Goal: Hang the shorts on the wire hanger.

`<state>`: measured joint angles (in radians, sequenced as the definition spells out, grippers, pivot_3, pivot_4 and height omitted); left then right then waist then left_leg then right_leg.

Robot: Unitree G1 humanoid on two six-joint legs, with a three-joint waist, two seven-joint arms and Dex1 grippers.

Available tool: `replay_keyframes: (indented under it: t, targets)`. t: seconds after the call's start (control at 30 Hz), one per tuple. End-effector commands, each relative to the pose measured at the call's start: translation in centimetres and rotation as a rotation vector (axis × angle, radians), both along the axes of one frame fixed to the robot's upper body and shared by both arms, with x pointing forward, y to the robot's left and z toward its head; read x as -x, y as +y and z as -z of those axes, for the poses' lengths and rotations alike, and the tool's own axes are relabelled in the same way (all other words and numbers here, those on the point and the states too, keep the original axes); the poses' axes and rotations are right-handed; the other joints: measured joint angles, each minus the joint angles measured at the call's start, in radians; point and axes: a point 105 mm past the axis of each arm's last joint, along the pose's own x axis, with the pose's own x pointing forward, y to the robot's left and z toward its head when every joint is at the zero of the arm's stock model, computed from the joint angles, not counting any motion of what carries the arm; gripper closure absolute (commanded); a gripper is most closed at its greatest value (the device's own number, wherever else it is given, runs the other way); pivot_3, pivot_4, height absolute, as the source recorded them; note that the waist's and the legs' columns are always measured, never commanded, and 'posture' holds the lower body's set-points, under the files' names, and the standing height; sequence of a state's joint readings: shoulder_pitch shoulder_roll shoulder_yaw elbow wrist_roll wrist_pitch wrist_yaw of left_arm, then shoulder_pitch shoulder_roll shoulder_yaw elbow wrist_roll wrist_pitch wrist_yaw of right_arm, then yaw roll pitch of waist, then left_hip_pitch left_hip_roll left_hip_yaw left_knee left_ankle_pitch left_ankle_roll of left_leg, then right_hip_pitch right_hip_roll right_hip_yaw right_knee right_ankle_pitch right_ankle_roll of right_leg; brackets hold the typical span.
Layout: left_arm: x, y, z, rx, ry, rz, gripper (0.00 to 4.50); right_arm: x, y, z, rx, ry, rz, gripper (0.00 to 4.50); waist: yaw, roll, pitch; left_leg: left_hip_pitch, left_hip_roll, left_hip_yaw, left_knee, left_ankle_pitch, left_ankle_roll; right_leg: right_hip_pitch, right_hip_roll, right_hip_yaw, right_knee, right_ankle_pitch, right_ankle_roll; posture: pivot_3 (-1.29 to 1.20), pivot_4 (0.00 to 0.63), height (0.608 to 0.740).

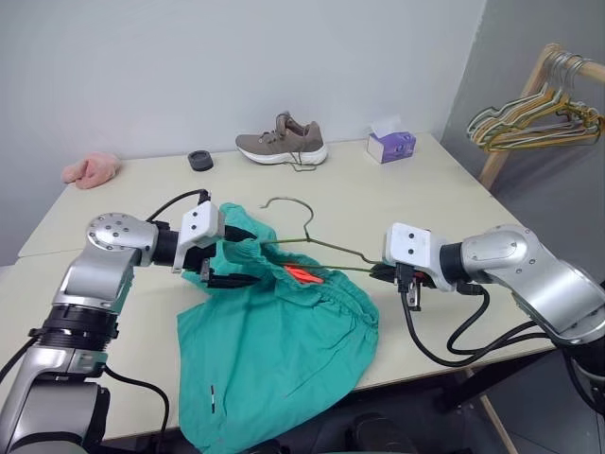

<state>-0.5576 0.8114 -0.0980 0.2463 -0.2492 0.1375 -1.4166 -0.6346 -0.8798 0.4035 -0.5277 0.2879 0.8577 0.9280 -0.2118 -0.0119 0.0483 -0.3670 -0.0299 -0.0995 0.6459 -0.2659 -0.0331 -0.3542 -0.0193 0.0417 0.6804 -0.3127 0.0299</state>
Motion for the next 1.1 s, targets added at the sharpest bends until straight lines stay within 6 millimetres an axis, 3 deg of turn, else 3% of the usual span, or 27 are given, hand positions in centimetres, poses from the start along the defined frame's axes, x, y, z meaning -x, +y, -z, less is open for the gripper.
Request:
replay_keyframes:
  t: [0.03,0.13,0.5,0.6,0.7,0.87,0.93,1.03,1.1]
  targets:
    - [-0.4,-0.1,-0.3,-0.009,-0.047,0.002,0.04,0.5,0.8,-2.3,-0.047,-0.05,-0.042,4.5,-0.002,0.0,0.0,0.0,0.0,0.0,0.0,0.0,0.0,0.0,0.0,0.0,0.0,0.0,0.0,-0.27,0.0,0.74]
    - [-0.5,-0.3,-0.3,0.006,-0.046,-0.006,0.63,0.7,1.0,-2.3,-0.049,-0.045,-0.051,4.5,-0.006,0.0,0.0,0.0,0.0,0.0,0.0,0.0,0.0,0.0,0.0,0.0,0.0,0.0,-0.001,-0.27,0.0,0.74]
    - [0.2,-0.2,0.1,-0.001,-0.018,0.008,3.97,1.4,1.2,-1.9,-0.023,-0.06,-0.134,4.5,-0.01,0.0,0.0,0.0,0.0,0.0,0.0,0.0,0.0,0.0,0.0,0.0,0.0,0.0,-0.001,-0.26,0.0,0.74]
    - [0.6,-0.1,0.4,-0.013,-0.001,0.014,4.35,1.0,0.4,-1.5,0.005,-0.076,-0.137,4.5,-0.009,0.0,0.0,0.0,0.0,0.0,0.0,0.0,0.0,0.0,0.0,0.0,0.0,0.001,-0.001,-0.26,0.0,0.74]
    - [0.9,0.1,0.6,-0.027,0.015,0.014,4.38,-0.1,-1.6,-0.8,0.066,-0.102,-0.112,3.77,-0.009,0.0,0.0,0.0,0.0,0.0,0.0,0.0,0.0,0.0,0.0,0.0,0.0,0.0,-0.001,-0.25,0.0,0.74]
    - [0.9,0.8,0.6,-0.024,0.02,-0.034,4.46,-1.7,-8.2,-0.5,0.175,-0.09,0.051,2.01,-0.006,0.0,0.0,0.0,0.0,0.001,0.0,0.0,0.0,0.001,0.0,0.0,0.0,0.0,0.0,-0.24,0.0,0.74]
    - [0.8,1.1,0.5,-0.011,0.02,-0.061,4.5,-1.2,-10.2,-0.2,0.187,-0.052,0.101,1.28,-0.005,0.0,0.0,0.0,0.0,0.0,0.0,0.0,0.0,0.001,0.0,-0.001,0.0,0.0,-0.001,-0.25,0.0,0.74]
    - [0.6,1.3,0.3,0.002,0.015,-0.085,4.5,0.8,-9.7,0.3,0.073,0.068,0.119,0.25,-0.003,0.0,0.0,0.001,0.0,0.0,0.0,0.0,0.0,0.001,0.0,-0.001,0.0,0.0,0.0,-0.26,0.0,0.74]
    - [0.4,1.3,0.0,0.013,0.005,-0.095,4.5,2.3,-8.0,1.0,-0.035,0.156,0.118,0.0,-0.008,0.0,0.0,0.001,0.0,0.0,0.0,0.0,0.0,0.001,0.0,-0.001,0.001,-0.001,0.001,-0.26,0.0,0.74]
